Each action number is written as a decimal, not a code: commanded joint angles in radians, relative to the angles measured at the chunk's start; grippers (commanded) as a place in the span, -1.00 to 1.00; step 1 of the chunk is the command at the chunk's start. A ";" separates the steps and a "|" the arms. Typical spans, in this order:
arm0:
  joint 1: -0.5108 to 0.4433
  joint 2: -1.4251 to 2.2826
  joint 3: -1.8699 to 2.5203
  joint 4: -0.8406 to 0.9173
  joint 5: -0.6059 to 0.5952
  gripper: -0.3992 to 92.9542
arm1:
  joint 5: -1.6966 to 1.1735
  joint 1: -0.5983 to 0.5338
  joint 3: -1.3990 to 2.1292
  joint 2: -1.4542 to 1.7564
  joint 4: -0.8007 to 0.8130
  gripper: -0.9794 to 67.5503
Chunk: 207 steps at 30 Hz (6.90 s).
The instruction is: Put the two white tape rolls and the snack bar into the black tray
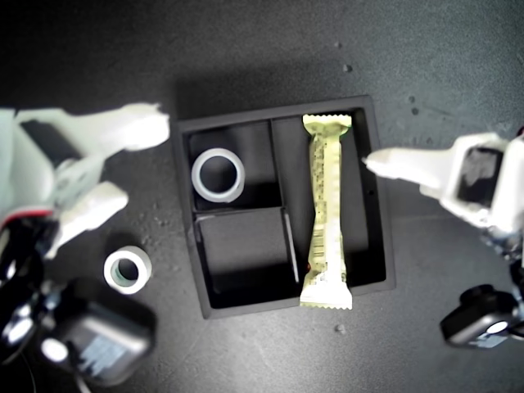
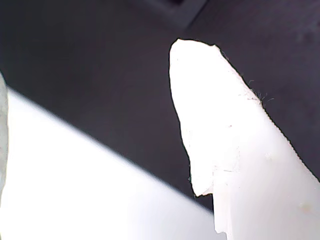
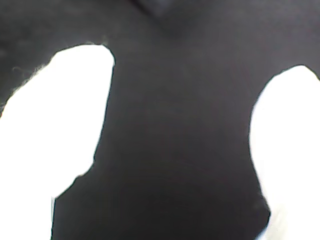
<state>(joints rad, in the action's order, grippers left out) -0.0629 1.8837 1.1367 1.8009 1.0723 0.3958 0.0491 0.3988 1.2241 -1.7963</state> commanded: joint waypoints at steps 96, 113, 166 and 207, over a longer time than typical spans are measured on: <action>-0.173 -0.841 -0.710 0.032 0.127 -0.99 | 0.854 0.106 2.724 2.020 0.946 -0.98; -0.249 -1.170 -1.022 0.032 0.170 -0.63 | 0.900 0.067 2.724 2.020 0.874 -0.98; -0.012 1.503 1.821 -0.400 0.273 -0.99 | 1.129 0.006 2.726 2.028 0.457 -0.59; -0.026 1.503 2.002 -0.405 0.256 -0.74 | 1.129 0.006 2.726 2.028 0.457 -0.59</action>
